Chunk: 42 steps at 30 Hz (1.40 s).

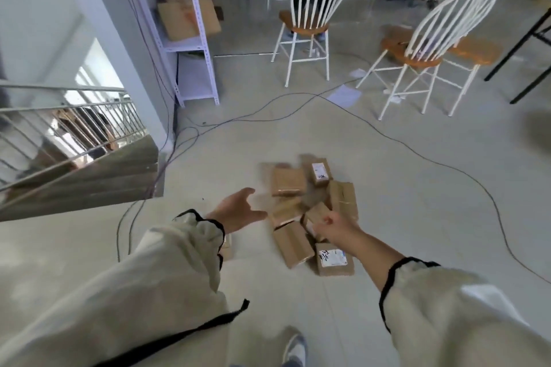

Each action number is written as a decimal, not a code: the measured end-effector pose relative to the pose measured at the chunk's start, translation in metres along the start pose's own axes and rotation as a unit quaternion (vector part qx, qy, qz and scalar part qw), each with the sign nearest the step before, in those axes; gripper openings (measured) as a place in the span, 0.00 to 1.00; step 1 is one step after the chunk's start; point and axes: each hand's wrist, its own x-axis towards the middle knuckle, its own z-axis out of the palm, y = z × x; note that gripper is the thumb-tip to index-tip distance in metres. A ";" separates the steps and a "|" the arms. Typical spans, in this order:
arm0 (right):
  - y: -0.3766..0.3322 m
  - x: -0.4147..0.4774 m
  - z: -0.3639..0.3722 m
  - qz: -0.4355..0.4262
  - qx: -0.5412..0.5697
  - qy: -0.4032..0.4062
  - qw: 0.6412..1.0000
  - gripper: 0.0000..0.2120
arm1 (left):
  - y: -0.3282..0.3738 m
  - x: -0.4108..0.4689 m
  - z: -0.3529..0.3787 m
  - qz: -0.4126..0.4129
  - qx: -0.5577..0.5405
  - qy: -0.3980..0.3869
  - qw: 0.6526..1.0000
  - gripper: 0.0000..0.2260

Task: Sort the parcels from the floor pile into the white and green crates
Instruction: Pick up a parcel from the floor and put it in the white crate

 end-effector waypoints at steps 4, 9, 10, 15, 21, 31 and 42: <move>0.027 0.069 0.016 0.018 0.009 -0.026 0.999 0.16 | -0.010 0.057 0.038 -0.020 -0.008 -0.019 1.000 0.33; 0.100 0.183 0.081 0.051 0.013 -0.037 0.998 0.12 | -0.059 0.157 0.129 -0.016 0.023 -0.063 0.998 0.32; 0.119 0.208 0.098 0.059 0.013 -0.036 0.998 0.09 | -0.077 0.181 0.153 -0.012 0.044 -0.073 0.996 0.32; 0.220 0.343 0.192 0.080 0.033 -0.020 0.996 0.06 | -0.173 0.302 0.279 -0.010 0.095 -0.090 0.991 0.33; 0.288 0.490 0.277 0.068 -0.008 0.033 0.997 0.16 | -0.242 0.420 0.390 0.028 0.119 -0.081 0.989 0.33; 0.312 0.554 0.321 0.053 -0.085 0.059 0.993 0.22 | -0.265 0.463 0.425 0.047 0.154 -0.111 0.981 0.32; 0.316 0.581 0.327 0.050 -0.113 0.037 0.992 0.28 | -0.269 0.483 0.440 0.051 0.137 -0.147 0.978 0.20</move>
